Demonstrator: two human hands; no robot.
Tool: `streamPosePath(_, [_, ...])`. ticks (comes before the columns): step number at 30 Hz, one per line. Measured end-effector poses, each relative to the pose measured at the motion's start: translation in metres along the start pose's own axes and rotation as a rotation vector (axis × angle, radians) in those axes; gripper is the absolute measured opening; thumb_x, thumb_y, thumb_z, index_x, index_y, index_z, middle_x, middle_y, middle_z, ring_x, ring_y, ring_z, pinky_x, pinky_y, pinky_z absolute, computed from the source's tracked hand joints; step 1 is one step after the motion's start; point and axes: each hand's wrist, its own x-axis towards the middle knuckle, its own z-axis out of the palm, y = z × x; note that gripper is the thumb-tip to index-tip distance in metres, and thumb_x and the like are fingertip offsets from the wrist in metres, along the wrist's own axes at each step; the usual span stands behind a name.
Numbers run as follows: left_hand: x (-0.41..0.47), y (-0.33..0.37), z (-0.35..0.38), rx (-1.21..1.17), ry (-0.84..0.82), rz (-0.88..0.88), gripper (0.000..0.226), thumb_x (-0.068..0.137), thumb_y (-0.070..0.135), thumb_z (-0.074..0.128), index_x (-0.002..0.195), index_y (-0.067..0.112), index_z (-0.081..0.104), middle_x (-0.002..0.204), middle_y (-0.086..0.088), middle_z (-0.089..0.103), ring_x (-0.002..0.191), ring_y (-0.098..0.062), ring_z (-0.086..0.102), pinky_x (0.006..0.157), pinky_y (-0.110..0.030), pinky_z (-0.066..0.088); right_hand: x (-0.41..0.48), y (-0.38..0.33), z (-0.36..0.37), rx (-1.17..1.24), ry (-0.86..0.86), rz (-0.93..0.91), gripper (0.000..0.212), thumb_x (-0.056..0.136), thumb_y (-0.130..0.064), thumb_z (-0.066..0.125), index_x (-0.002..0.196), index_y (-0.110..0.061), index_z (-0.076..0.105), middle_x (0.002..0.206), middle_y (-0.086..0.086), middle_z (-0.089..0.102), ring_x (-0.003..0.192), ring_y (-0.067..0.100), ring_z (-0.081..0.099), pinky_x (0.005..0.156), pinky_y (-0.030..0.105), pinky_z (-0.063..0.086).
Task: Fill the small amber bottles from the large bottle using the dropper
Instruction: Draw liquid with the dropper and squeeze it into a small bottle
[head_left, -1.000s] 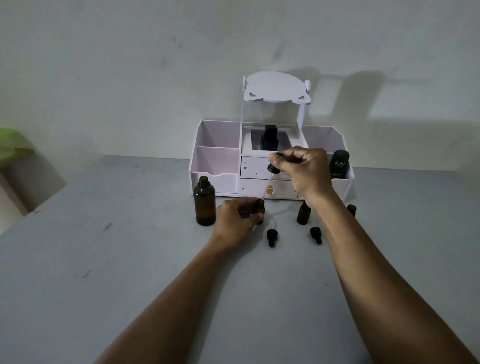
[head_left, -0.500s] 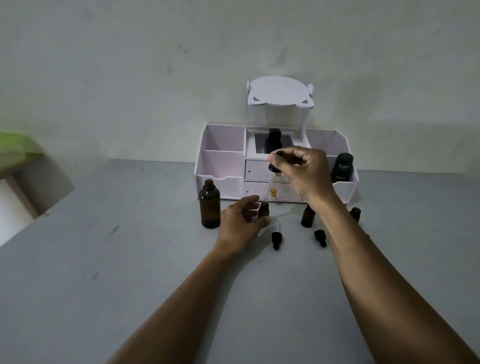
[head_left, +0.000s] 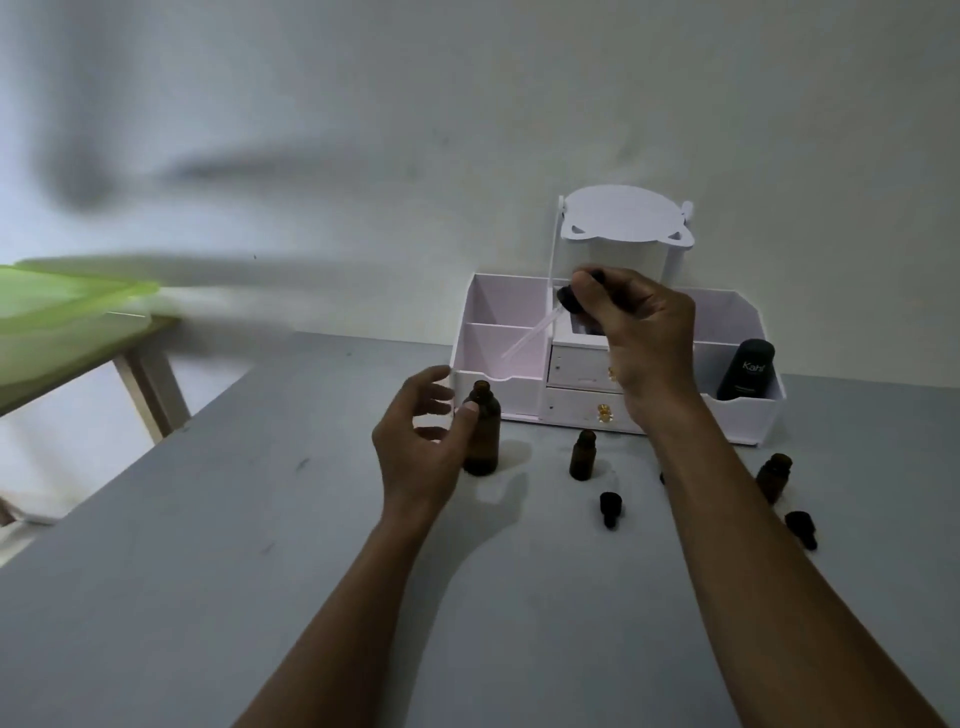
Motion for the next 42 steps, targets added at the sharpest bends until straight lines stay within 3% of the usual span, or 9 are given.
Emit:
streamPosePath(3, [0.010,-0.022,-0.009,-0.041,-0.182,-0.175,0.061,0.076,0.033,0.079,0.133,0.031,0.058,0.121,0.007,0.067,0.110,-0.007,0.064,0.081,-0.021,0.056,-0.001,0.008,0.009,0.037,-0.008,0.046,0.008,0.088,-0.011,0.074,0.095,-0.015,0.076,0.077,-0.006,0.077,0.081,0.013,0.076,0.078,0.028,0.061])
streamPosePath(7, [0.015,-0.035,-0.007,-0.080,-0.369,-0.251,0.073,0.069,0.029,0.083,0.138,0.027,0.058,0.126,0.005,0.068,0.115,-0.008,0.065,0.092,-0.027,0.056,-0.003,0.019,0.015,0.030,-0.025,0.075,0.007,0.087,-0.012,0.075,0.092,-0.017,0.076,0.078,-0.005,0.077,0.084,0.019,0.076,0.084,0.035,0.061])
streamPosePath(13, [0.015,-0.037,-0.008,-0.095,-0.439,-0.287,0.049,0.081,0.007,0.080,0.126,0.019,0.068,0.110,0.005,0.075,0.099,-0.005,0.072,0.081,-0.014,0.053,-0.005,0.024,0.019,-0.073,-0.091,0.053,0.010,0.088,-0.013,0.074,0.088,-0.023,0.076,0.077,-0.008,0.077,0.085,0.019,0.076,0.085,0.040,0.062])
streamPosePath(18, [0.016,-0.039,-0.010,-0.090,-0.455,-0.287,0.048,0.082,0.010,0.080,0.127,0.022,0.066,0.110,0.005,0.074,0.096,0.003,0.071,0.078,-0.011,0.053,-0.007,0.025,0.028,-0.140,-0.141,0.006,0.010,0.089,-0.017,0.073,0.092,-0.027,0.075,0.083,-0.009,0.076,0.085,0.013,0.075,0.082,0.032,0.061])
streamPosePath(23, [0.017,-0.041,-0.010,-0.076,-0.462,-0.286,0.048,0.082,0.012,0.080,0.126,0.027,0.065,0.109,0.009,0.073,0.093,0.007,0.070,0.074,-0.010,0.052,-0.011,0.029,0.040,-0.210,-0.186,-0.005,0.014,0.090,-0.022,0.072,0.103,-0.018,0.075,0.091,-0.005,0.077,0.086,0.007,0.074,0.086,0.029,0.060])
streamPosePath(26, [0.017,-0.041,-0.010,-0.068,-0.463,-0.285,0.050,0.082,0.014,0.081,0.128,0.026,0.065,0.110,0.009,0.073,0.095,0.007,0.069,0.075,-0.011,0.052,-0.015,0.034,0.046,-0.300,-0.230,-0.024,0.021,0.090,-0.025,0.072,0.108,-0.014,0.075,0.092,-0.008,0.076,0.086,0.001,0.072,0.082,0.018,0.058])
streamPosePath(30, [0.017,-0.042,-0.010,-0.075,-0.461,-0.273,0.048,0.083,0.013,0.079,0.129,0.019,0.067,0.114,0.003,0.075,0.102,-0.006,0.072,0.084,-0.019,0.056,-0.024,0.048,0.051,-0.396,-0.307,0.017,0.018,0.090,-0.025,0.072,0.105,-0.015,0.076,0.090,-0.010,0.073,0.084,-0.001,0.070,0.076,0.005,0.051])
streamPosePath(36, [0.016,-0.042,-0.010,-0.082,-0.470,-0.259,0.050,0.084,0.013,0.078,0.132,0.016,0.065,0.118,-0.002,0.074,0.105,-0.013,0.072,0.090,-0.026,0.057,-0.032,0.065,0.050,-0.485,-0.311,0.068,0.020,0.090,-0.027,0.072,0.104,-0.015,0.077,0.098,-0.003,0.076,0.080,-0.002,0.066,0.069,-0.001,0.045])
streamPosePath(42, [0.016,-0.041,-0.009,-0.071,-0.467,-0.247,0.048,0.086,0.016,0.078,0.132,0.019,0.064,0.120,0.000,0.072,0.103,-0.006,0.070,0.081,-0.013,0.054,-0.032,0.067,0.053,-0.496,-0.257,0.052,0.020,0.090,-0.023,0.073,0.103,-0.009,0.078,0.100,0.003,0.076,0.079,0.006,0.067,0.067,-0.001,0.046])
